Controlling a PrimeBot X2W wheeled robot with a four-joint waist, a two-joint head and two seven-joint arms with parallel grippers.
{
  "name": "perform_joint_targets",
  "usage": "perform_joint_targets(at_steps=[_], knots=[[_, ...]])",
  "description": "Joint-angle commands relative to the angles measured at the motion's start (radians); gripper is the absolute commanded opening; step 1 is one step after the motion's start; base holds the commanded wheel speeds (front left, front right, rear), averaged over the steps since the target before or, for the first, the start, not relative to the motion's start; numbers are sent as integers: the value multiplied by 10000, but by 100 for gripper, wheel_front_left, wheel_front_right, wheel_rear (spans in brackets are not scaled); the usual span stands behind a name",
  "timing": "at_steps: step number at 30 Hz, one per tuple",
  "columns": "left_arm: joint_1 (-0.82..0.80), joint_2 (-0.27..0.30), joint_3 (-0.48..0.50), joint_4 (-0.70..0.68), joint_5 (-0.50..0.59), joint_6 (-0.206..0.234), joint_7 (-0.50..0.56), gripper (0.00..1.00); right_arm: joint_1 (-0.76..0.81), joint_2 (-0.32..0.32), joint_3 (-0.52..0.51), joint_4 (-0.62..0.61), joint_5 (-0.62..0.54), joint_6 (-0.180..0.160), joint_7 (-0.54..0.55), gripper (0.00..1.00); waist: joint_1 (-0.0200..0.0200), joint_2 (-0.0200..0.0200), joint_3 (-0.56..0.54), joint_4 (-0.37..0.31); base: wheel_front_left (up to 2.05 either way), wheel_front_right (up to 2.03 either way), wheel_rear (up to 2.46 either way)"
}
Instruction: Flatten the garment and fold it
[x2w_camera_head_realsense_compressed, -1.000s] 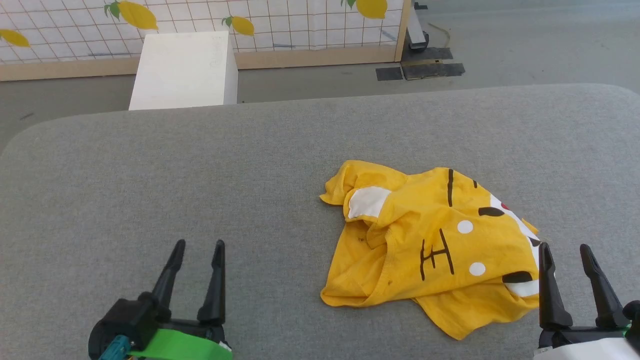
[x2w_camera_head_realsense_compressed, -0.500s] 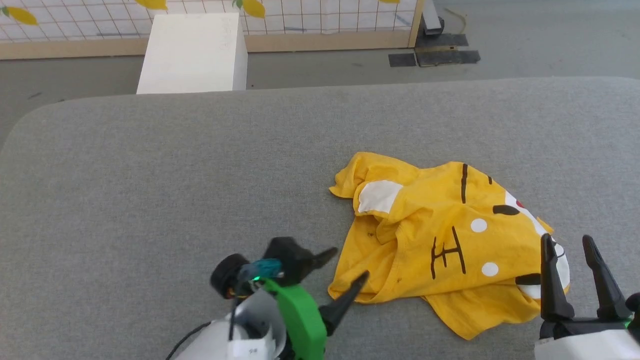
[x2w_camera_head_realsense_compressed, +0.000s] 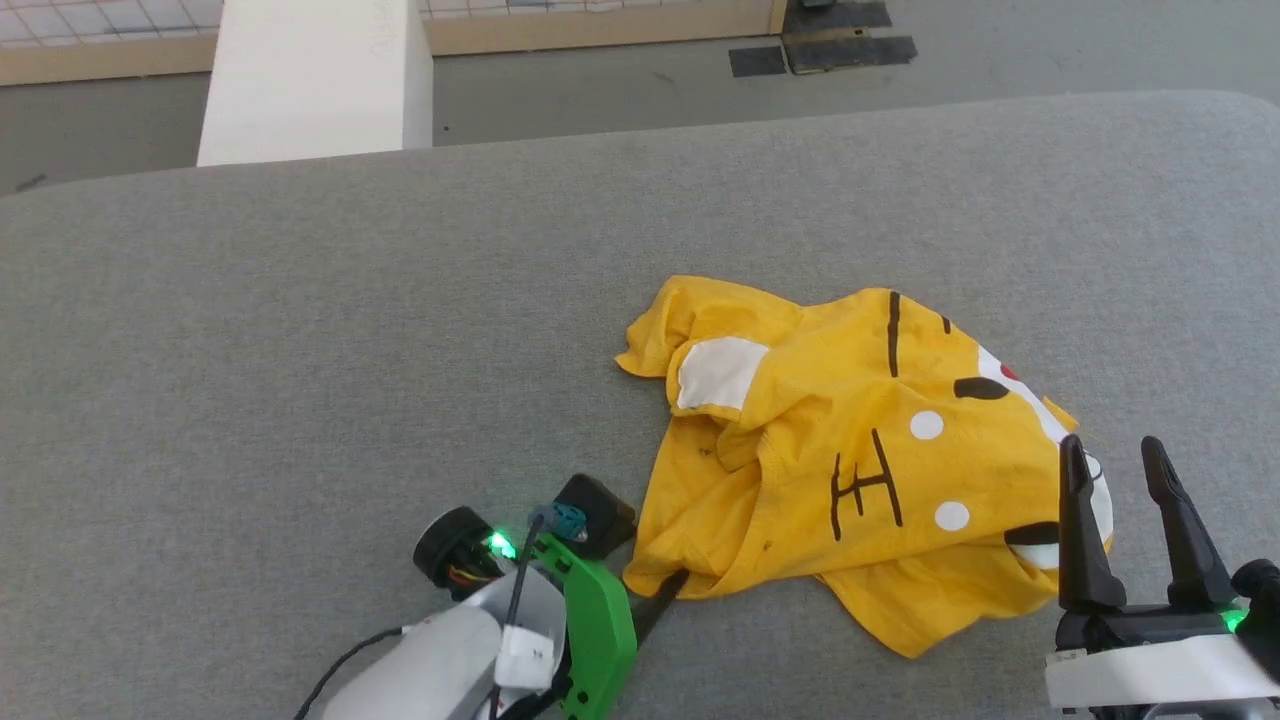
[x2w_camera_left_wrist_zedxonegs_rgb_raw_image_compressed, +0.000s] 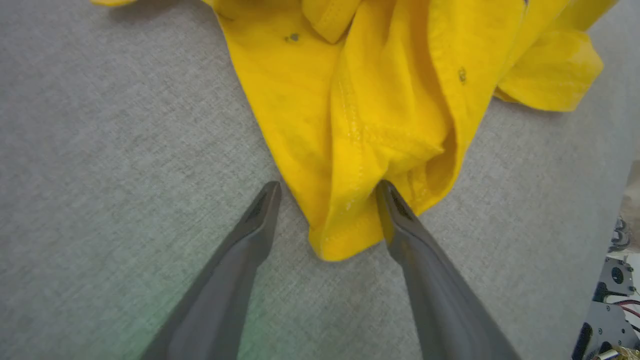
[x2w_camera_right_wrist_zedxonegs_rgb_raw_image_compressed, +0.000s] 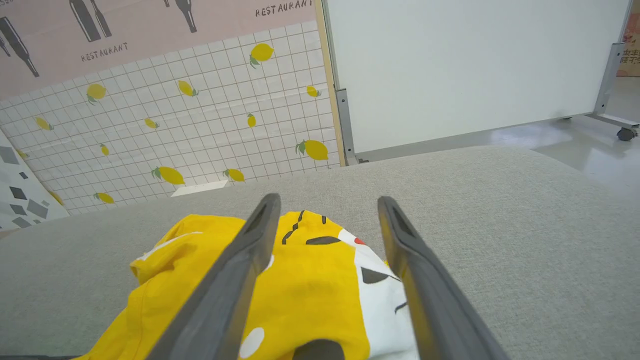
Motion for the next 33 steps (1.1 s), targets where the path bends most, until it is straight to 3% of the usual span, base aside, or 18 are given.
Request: perform_joint_targets(at_steps=[1, 2, 3, 4, 5, 11, 16, 22, 24, 28, 29, 30, 33], knots=[[-226, -67, -113, 290, -205, -37, -83, 100, -174, -1, 38, 10, 54, -13, -80, 100, 0, 0, 214, -221, 0, 0, 0], [-263, -90, -200, 511, -314, -38, -140, 100, -200, -1, 49, 18, 61, -13, -97, 100, 0, 0, 249, -268, 0, 0, 0], [-307, -105, -292, 701, -414, -38, -196, 49, -220, -1, 52, 27, 68, -13, -112, 100, 0, 0, 273, -300, 0, 0, 0], [-353, -113, -349, 818, -473, -38, -294, 17, -231, -1, 46, 33, 77, -13, -124, 100, 0, 0, 282, -315, 0, 0, 0], [-396, -120, -412, 946, -566, -38, -415, 0, -240, -1, 35, 44, 87, -13, -137, 100, 0, 0, 283, -326, 0, 0, 0], [-706, 30, -375, 970, -1360, -38, -1069, 0, -174, -1, -118, 117, 80, -13, -178, 100, 0, 0, 43, -148, 0, 0, 0], [-832, 769, 437, 309, -1780, 149, -1552, 0, -48, -1, -180, 112, 43, -13, -178, 100, 0, 0, -256, 185, 0, 0, 0], [15, 2448, 1789, -1512, -2278, 1246, -1953, 0, 130, -1, -272, 16, -9, -13, -67, 100, 0, 0, -392, 580, 0, 0, 0], [919, 3251, 2418, -2202, -2620, 2009, -2069, 0, 181, -1, -282, -24, -37, -13, 7, 100, 0, 0, -404, 740, 0, 0, 0], [2070, 3600, 2709, -2537, -2967, 2632, -2294, 0, 186, -1, -275, -47, -87, -13, 121, 100, 0, 0, -400, 978, 0, 0, 0], [2237, 3558, 2727, -2544, -2984, 2713, -2428, 12, 177, -1, -254, -48, -106, -13, 153, 100, 0, 0, -401, 1030, 0, 0, 0], [2394, 3475, 2723, -2540, -2953, 2796, -2624, 100, 164, -1, -219, -54, -122, -13, 196, 100, 0, 0, -404, 1087, 0, 0, 0], [2707, 2957, 2984, -2565, -3246, 2896, -3387, 100, 134, -1, -181, -88, -169, -13, 283, 100, 0, 0, -455, 1218, 0, 0, 0]])
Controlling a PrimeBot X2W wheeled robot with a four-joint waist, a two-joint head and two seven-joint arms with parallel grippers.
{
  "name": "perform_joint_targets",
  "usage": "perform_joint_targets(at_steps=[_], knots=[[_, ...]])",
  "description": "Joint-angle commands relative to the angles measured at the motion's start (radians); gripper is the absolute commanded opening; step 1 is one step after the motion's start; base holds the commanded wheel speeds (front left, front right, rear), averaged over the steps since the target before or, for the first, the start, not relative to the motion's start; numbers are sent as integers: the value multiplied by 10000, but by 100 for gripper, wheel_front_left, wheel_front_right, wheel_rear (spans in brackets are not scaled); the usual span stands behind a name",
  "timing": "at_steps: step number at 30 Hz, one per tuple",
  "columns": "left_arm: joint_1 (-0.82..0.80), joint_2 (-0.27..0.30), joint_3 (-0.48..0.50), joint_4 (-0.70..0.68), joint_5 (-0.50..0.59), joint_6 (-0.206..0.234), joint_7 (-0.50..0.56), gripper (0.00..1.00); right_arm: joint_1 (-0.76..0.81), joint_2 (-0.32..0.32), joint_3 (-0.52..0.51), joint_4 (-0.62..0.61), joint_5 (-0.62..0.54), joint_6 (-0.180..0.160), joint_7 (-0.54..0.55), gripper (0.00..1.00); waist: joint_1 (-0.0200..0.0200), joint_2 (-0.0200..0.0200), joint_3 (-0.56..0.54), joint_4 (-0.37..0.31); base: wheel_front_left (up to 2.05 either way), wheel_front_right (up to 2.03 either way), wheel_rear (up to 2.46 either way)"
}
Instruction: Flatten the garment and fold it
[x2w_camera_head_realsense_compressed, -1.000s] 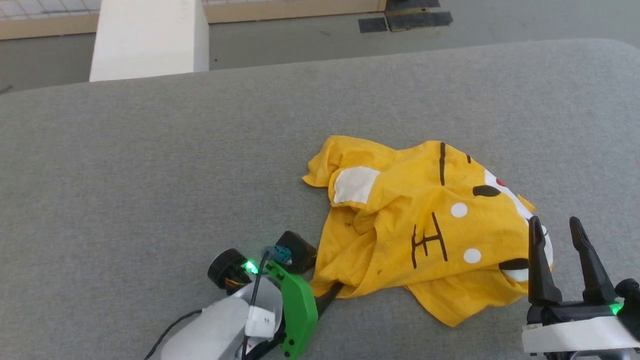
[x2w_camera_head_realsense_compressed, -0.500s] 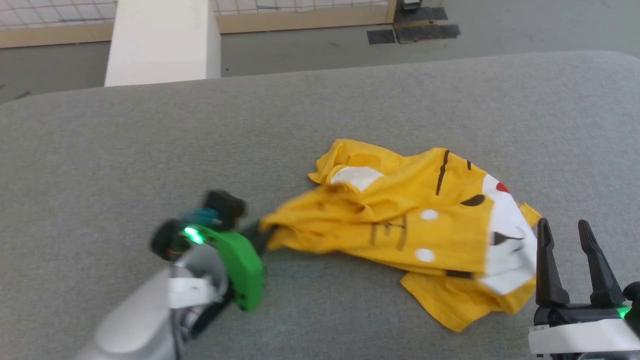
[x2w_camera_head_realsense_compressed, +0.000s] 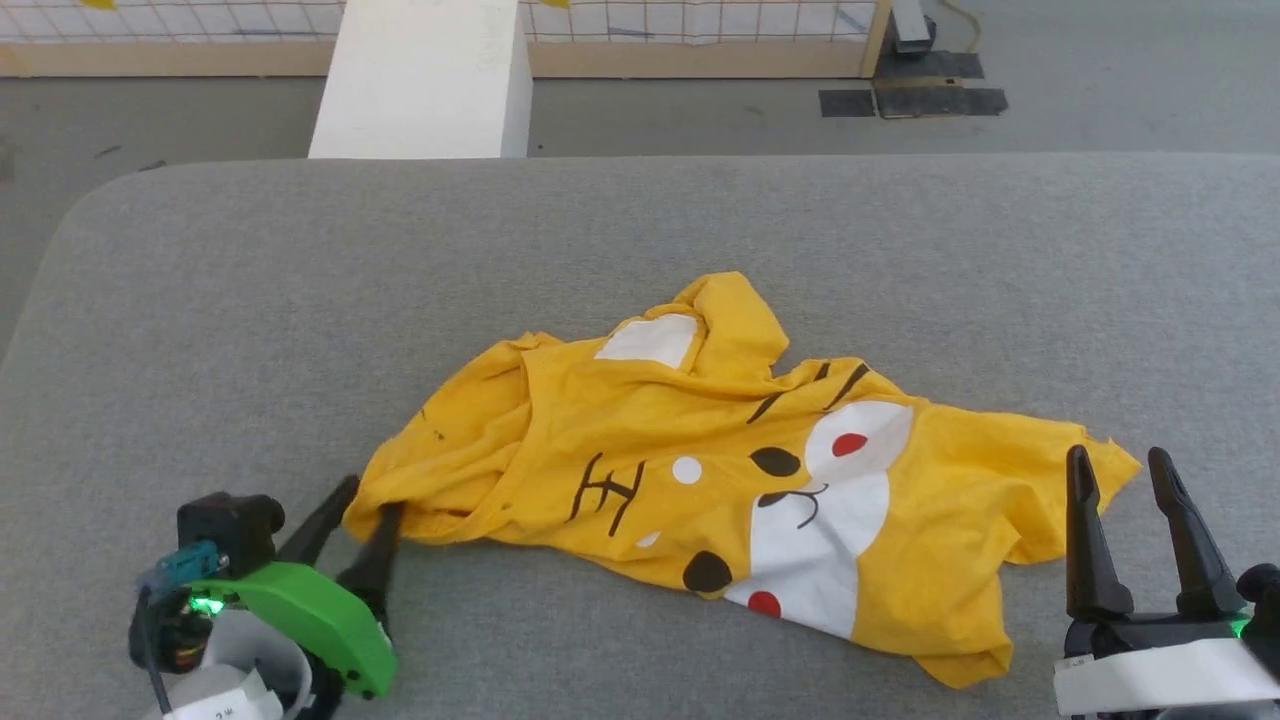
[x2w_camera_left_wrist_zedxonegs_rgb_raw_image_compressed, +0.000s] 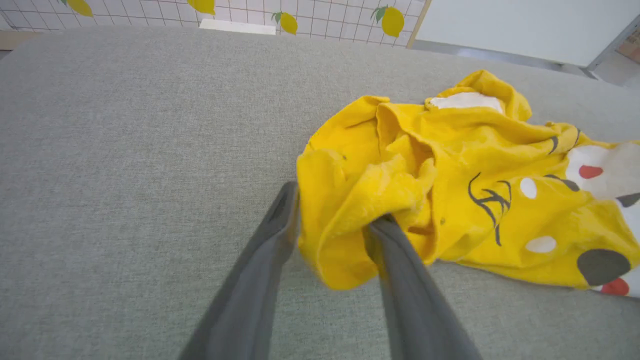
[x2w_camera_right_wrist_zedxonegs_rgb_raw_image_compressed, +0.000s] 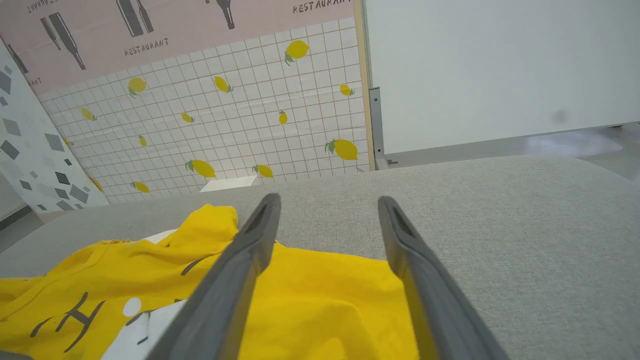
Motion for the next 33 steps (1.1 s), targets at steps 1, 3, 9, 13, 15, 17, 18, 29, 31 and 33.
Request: perform_joint_targets(at_steps=[1, 3, 9, 13, 15, 17, 18, 29, 31, 33], knots=[[159, -236, 206, -51, -212, 27, -427, 100, 15, -3, -4, -72, -91, -13, 43, 100, 0, 0, -76, 120, 0, 0, 0], [331, -525, 551, -100, -361, 62, -1034, 100, 41, -3, -27, -82, -112, -13, 97, 100, 0, 0, -150, 189, 0, 0, 0], [894, -1319, 2222, -1015, 360, 414, -1567, 100, 133, -3, -71, -196, -203, -13, 300, 100, 0, 0, -341, 477, 0, 0, 0], [1574, -2119, 3383, -1927, 1803, 524, -1575, 100, -188, -3, 143, -395, -351, -13, 642, 100, 0, 0, -371, 681, 0, 0, 0], [1954, -2484, 3663, -2071, 2218, 404, -1576, 100, -563, -3, 327, -447, -376, -13, 1054, 100, 0, 0, -374, 762, 0, 0, 0], [2232, -2725, 3833, -2005, 2519, 222, -1577, 100, -1053, -3, 512, -485, -329, -13, 1594, 100, 0, 0, -365, 839, 0, 0, 0], [2328, -2859, 3933, -1943, 2640, 123, -1577, 100, -1373, -3, 577, -479, -486, -13, 1935, 100, 0, 0, -352, 886, 0, 0, 0], [2274, -3710, 4410, -1455, 3705, -750, -1578, 100, -4560, -198, 978, 1521, -1149, -13, 7022, 100, 0, 0, 7, 1615, 0, 0, 0], [2224, -3843, 4437, -1370, 3856, -894, -1578, 100, -4862, -540, 1148, 2103, -1065, -13, 8138, 100, 0, 0, 83, 1765, 0, 0, 0], [2163, -3971, 4425, -1262, 3966, -1055, -1578, 100, -5094, -1084, 1534, 2638, -997, -13, 9048, 100, 0, 0, 193, 1949, 0, 0, 0]])
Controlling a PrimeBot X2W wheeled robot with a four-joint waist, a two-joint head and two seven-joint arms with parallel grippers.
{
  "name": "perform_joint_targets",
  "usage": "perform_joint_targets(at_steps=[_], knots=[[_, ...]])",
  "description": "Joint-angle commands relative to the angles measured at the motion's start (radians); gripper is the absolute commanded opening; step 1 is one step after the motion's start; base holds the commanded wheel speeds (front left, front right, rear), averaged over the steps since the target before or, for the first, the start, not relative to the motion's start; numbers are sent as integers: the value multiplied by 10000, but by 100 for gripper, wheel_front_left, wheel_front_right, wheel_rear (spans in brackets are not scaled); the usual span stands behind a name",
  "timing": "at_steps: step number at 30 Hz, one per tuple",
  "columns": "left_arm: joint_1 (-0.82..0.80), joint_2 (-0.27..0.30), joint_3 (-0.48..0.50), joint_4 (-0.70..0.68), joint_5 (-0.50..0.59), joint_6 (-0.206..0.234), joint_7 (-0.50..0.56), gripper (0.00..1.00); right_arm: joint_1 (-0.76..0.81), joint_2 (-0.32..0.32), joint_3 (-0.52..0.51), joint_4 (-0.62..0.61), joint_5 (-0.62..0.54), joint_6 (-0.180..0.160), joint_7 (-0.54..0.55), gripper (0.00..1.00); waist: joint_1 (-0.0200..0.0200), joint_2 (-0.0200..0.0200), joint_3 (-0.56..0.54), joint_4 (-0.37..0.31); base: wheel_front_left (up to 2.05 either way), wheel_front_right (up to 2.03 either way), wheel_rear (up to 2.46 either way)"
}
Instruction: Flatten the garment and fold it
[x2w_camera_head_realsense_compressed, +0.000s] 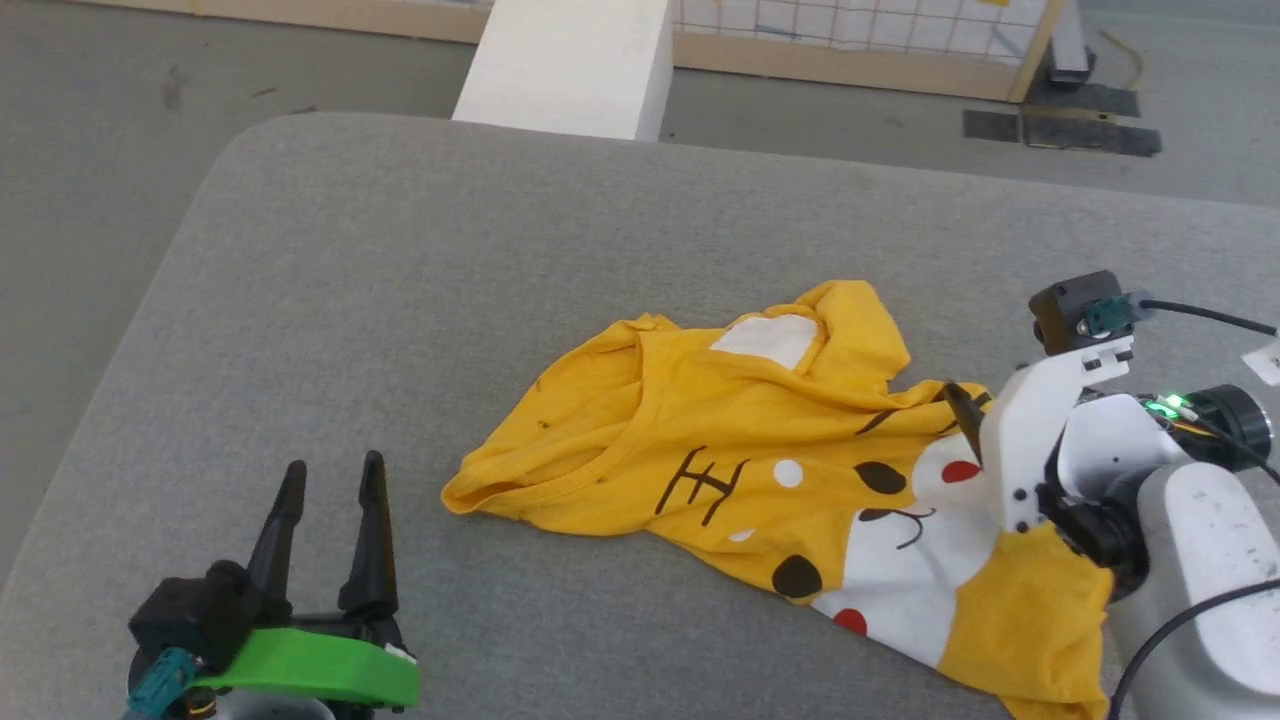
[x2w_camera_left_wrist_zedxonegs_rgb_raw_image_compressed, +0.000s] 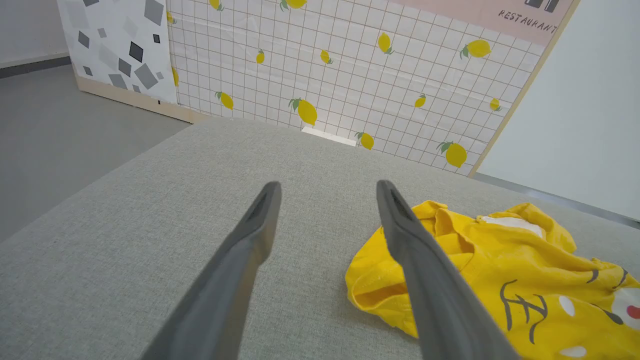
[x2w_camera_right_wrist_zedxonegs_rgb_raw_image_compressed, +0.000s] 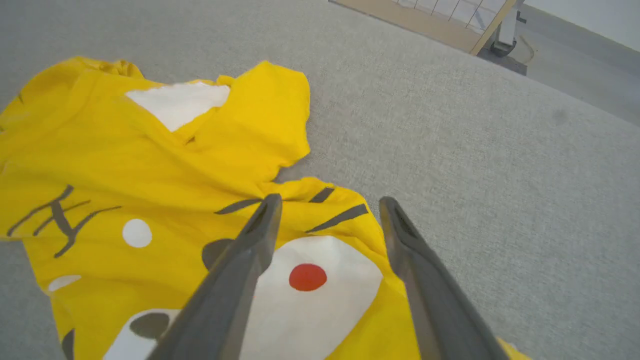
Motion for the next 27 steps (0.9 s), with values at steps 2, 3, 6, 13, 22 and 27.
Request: perform_joint_targets(at_steps=[2, 3, 6, 13, 22, 27], knots=[[-234, -166, 4, 133, 217, -235, -37, 100, -382, -621, 366, 465, 130, -15, 481, 100, 0, 0, 316, 445, 0, 0, 0], [-285, -230, 19, 192, 247, -313, -37, 100, -490, -860, 542, 689, 132, -15, 602, 100, 0, 0, 379, 547, 0, 0, 0], [-413, -352, 51, 342, 322, -523, -37, 100, -735, -1227, 938, 1286, 262, -15, 719, 100, 0, 0, 556, 799, 0, 0, 0], [-744, -637, 161, 698, 450, -980, -37, 100, -978, -1482, 1920, 2654, 817, -15, 745, 40, 0, 0, 864, 1214, 0, 0, 0], [-803, -811, 419, 929, 653, -1279, -37, 100, -1796, -1212, 944, 2864, 994, -15, -1244, 0, 0, 0, 669, 524, 0, 0, 0], [-599, -817, 513, 962, 775, -1288, -37, 100, -1198, -1013, -777, 2372, 1159, -15, -2085, 0, 0, 0, 278, -67, 0, 0, 0]])
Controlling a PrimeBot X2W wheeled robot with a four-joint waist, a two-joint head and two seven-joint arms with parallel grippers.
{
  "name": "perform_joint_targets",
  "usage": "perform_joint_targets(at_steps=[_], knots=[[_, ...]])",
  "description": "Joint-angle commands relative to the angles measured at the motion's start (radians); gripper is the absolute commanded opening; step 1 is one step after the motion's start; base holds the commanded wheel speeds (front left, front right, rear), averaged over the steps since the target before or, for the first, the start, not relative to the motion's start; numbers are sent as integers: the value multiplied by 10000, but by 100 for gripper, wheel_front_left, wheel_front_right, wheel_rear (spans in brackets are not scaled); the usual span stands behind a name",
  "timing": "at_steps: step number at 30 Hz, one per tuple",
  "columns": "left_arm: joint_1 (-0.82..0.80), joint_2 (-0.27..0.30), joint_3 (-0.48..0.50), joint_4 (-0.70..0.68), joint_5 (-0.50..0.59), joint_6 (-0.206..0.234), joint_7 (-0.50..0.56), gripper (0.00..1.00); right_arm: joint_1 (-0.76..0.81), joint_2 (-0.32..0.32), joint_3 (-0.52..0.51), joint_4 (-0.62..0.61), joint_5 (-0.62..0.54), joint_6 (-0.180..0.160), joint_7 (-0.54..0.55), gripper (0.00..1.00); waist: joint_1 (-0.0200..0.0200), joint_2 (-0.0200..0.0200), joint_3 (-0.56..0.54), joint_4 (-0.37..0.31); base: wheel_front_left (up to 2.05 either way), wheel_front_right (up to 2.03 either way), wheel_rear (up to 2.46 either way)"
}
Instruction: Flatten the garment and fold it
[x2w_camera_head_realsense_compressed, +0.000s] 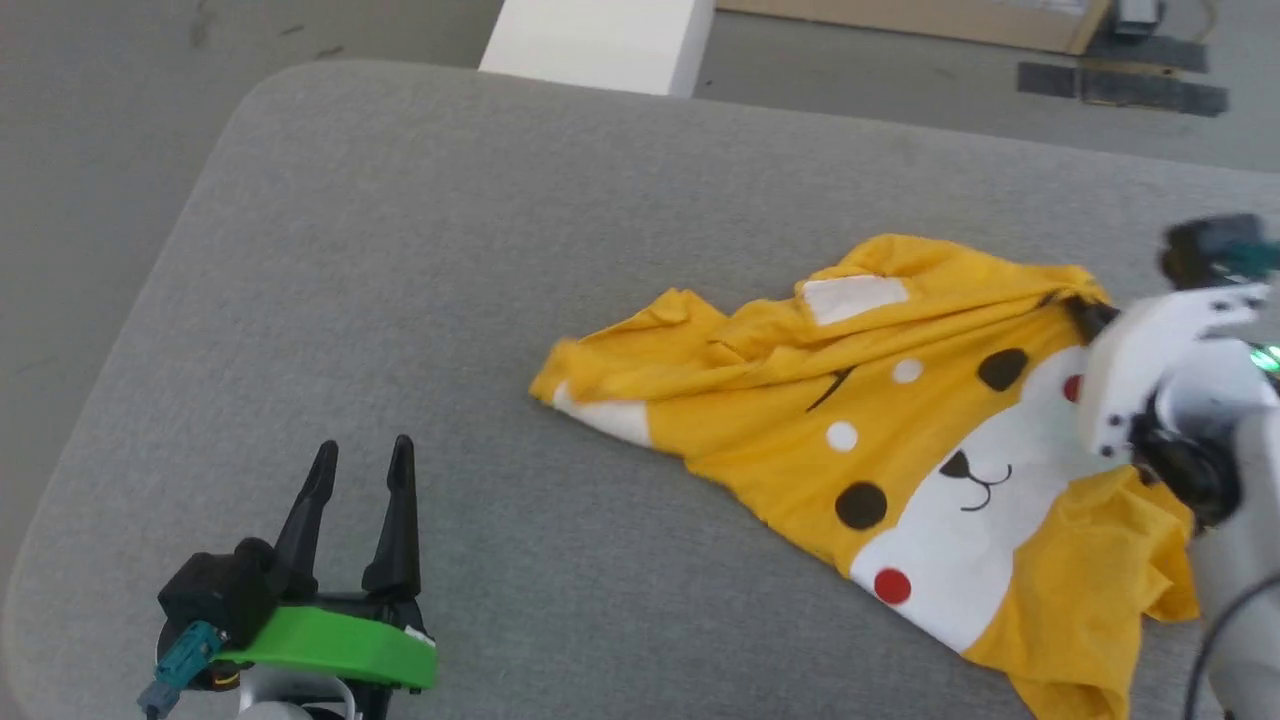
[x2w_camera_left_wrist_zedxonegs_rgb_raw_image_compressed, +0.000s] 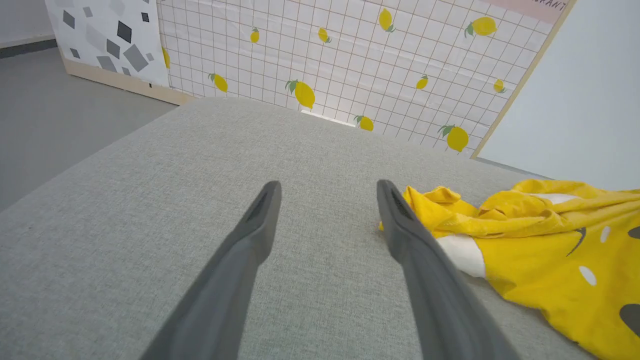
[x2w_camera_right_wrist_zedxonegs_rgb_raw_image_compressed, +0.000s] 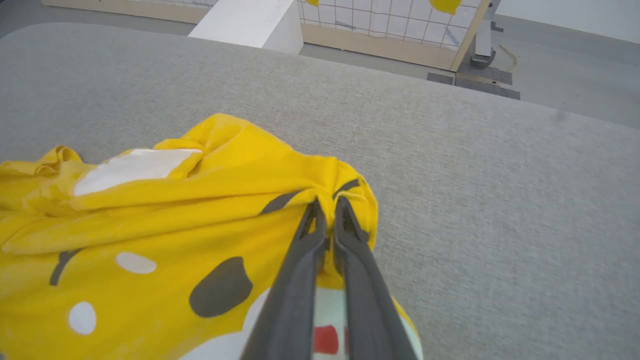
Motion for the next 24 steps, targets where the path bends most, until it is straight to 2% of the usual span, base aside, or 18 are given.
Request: perform_joint_targets(at_steps=[1, 4, 9, 11, 14, 15, 16, 17, 18, 24], knots=[[67, -9, 47, 19, 94, 8, -37, 100, 601, 37, -462, -268, 94, -13, -88, 0, -1, 0, -459, -611, 0, 0, 0], [232, 42, 54, 32, 128, 27, -37, 100, 1919, 134, -1644, -1048, 48, -13, -25, 0, -1, 0, -541, -925, 0, 0, 0], [337, 96, 11, 15, 115, 32, -20, 100, 4733, 993, -3976, -2490, -133, -13, 188, 0, -1, 0, -472, -1264, 0, 0, 0], [348, 134, -7, 8, 94, 17, 6, 100, 5634, 1404, -4419, -2842, -232, -13, 228, 0, -1, 0, -396, -1380, 0, 0, 0], [358, 220, -22, 13, 78, -6, 53, 100, 6360, 1774, -4505, -3078, -232, -13, 42, 2, -1, 0, -312, -1569, 0, 0, 0], [356, 248, -21, 10, 71, -10, 64, 100, 6442, 1856, -4460, -3095, -149, -13, -90, 26, -1, 0, -296, -1629, 0, 0, 0], [356, 270, -19, 9, 66, -11, 72, 100, 6432, 1900, -4429, -3076, -82, -13, -254, 41, -1, 0, -294, -1678, 0, 0, 0], [354, 298, -23, 10, 68, -11, 86, 100, 6384, 1930, -4328, -3030, -93, -13, -498, 74, -1, 0, -305, -1729, 0, 0, 0], [352, 317, -28, 14, 73, -9, 95, 100, 6336, 1942, -4188, -2999, -142, -13, -703, 100, -1, 0, -324, -1764, 0, 0, 0], [423, 335, -130, 59, 91, 40, 168, 100, 5712, 1959, -3358, -3274, 205, -13, -2036, 100, -1, 0, -652, -1853, 0, 0, 0]])
